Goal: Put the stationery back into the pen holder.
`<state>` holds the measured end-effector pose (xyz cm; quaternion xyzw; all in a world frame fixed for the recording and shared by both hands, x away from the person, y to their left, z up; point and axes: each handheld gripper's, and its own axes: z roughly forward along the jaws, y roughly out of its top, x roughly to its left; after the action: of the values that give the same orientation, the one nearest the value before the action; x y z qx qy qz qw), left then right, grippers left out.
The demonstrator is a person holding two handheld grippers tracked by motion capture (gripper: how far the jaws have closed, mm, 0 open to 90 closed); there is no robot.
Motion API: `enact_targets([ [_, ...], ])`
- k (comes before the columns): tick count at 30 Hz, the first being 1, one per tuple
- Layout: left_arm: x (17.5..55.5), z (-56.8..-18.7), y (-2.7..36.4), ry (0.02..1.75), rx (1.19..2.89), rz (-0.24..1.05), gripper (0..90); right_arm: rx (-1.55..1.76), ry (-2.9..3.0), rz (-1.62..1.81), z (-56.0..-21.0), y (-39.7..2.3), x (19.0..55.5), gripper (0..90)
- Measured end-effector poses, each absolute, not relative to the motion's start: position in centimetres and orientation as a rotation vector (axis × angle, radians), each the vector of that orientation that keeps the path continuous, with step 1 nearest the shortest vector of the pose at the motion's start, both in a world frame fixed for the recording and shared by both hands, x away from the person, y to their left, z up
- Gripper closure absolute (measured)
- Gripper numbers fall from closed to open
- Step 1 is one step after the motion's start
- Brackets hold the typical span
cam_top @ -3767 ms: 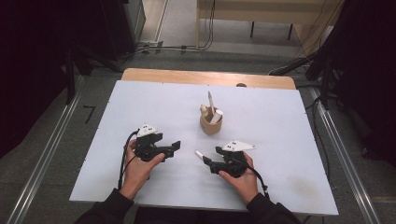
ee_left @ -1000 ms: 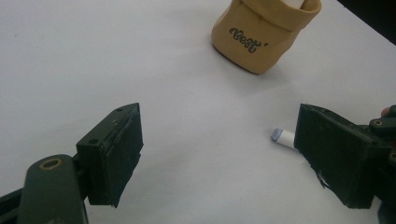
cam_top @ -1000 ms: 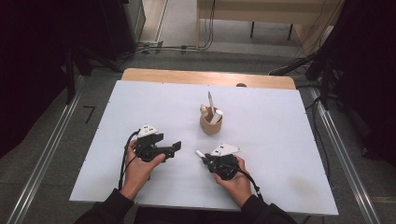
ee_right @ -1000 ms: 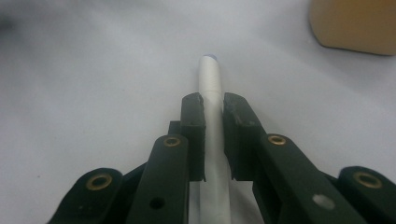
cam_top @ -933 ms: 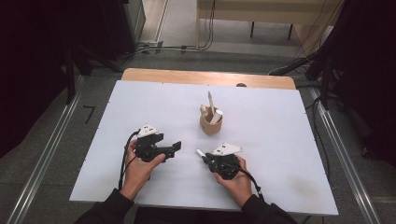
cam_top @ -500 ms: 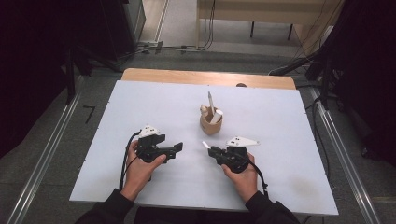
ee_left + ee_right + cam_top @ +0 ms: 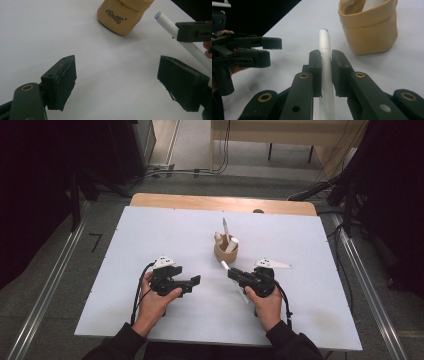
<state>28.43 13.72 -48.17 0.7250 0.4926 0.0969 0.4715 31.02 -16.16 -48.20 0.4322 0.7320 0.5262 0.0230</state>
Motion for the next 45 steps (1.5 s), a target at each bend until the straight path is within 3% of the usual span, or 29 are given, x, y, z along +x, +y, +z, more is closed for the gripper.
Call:
enact_targets([
  [16,28.5,-48.0,12.3,1.18,1.765,0.153,17.6,1.387,2.194,1.738,-47.3,-16.5,32.0,77.1],
  [29,29.4,-47.4,10.5,1.161,1.692,-0.009,23.0,1.395,2.169,1.788,-47.0,-16.3,32.7,77.1],
  [45,30.3,-47.8,8.2,1.147,1.685,-0.095,27.2,1.387,2.176,1.824,-47.4,-15.6,33.1,77.1],
])
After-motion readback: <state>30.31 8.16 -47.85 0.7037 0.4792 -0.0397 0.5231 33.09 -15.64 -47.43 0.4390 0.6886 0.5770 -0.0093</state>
